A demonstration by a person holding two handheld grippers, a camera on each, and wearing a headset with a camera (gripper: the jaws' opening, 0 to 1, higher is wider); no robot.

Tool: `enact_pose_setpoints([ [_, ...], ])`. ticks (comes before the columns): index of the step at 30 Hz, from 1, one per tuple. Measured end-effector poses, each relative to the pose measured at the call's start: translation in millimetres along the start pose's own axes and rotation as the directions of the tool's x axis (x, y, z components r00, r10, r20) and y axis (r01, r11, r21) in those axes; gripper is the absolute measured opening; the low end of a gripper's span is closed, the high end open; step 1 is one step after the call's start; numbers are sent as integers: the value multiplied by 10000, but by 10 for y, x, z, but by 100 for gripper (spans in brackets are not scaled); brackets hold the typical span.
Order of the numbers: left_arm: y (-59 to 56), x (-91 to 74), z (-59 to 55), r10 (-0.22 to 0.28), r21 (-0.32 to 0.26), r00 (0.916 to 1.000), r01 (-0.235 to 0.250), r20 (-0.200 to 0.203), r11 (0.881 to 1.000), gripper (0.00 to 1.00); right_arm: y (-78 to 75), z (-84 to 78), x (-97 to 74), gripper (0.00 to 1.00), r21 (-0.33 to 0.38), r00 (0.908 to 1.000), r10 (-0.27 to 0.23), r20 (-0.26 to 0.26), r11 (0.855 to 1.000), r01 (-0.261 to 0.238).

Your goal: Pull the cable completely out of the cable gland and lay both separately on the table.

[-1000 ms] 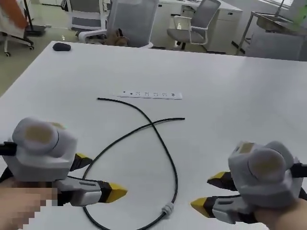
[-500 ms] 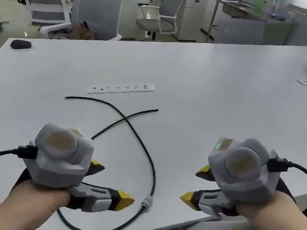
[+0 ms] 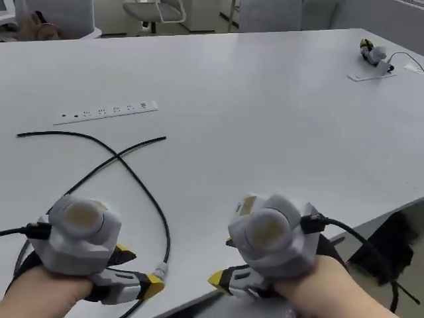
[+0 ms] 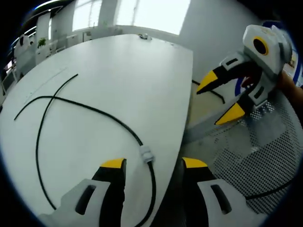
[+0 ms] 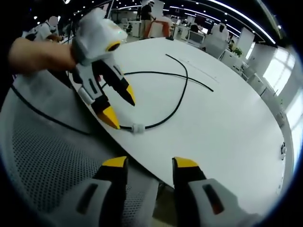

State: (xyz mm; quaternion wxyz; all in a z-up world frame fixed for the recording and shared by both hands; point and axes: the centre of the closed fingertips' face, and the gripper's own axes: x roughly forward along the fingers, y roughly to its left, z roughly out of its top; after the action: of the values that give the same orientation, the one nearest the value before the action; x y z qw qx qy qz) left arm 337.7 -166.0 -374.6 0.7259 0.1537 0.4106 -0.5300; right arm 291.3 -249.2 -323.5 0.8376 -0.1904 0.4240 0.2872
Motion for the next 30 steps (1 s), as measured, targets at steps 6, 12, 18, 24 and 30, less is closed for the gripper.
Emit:
enact_pose_setpoints([
  [6,8,171,-56,-65,-9,9996,65,-258,10000,42,30,-24,16,38,386,9998,193,-108,9991,-189],
  [12,-11,283,-96,-23,214,9993,31,-383,9998,35,58,-26,28,38,211,9992,371,-147,9991,-368],
  [18,52,348,-158,587,932,9972,-542,-464,9942,28,51,-35,25,37,299,9994,316,-166,9991,-311],
  [24,92,380,-126,895,729,9955,-870,-316,9935,29,37,-43,20,38,331,9996,190,-196,9993,-183],
  [30,125,406,-81,1254,780,9921,-1252,14,9891,25,32,-45,17,37,371,9997,121,-205,9992,-114],
])
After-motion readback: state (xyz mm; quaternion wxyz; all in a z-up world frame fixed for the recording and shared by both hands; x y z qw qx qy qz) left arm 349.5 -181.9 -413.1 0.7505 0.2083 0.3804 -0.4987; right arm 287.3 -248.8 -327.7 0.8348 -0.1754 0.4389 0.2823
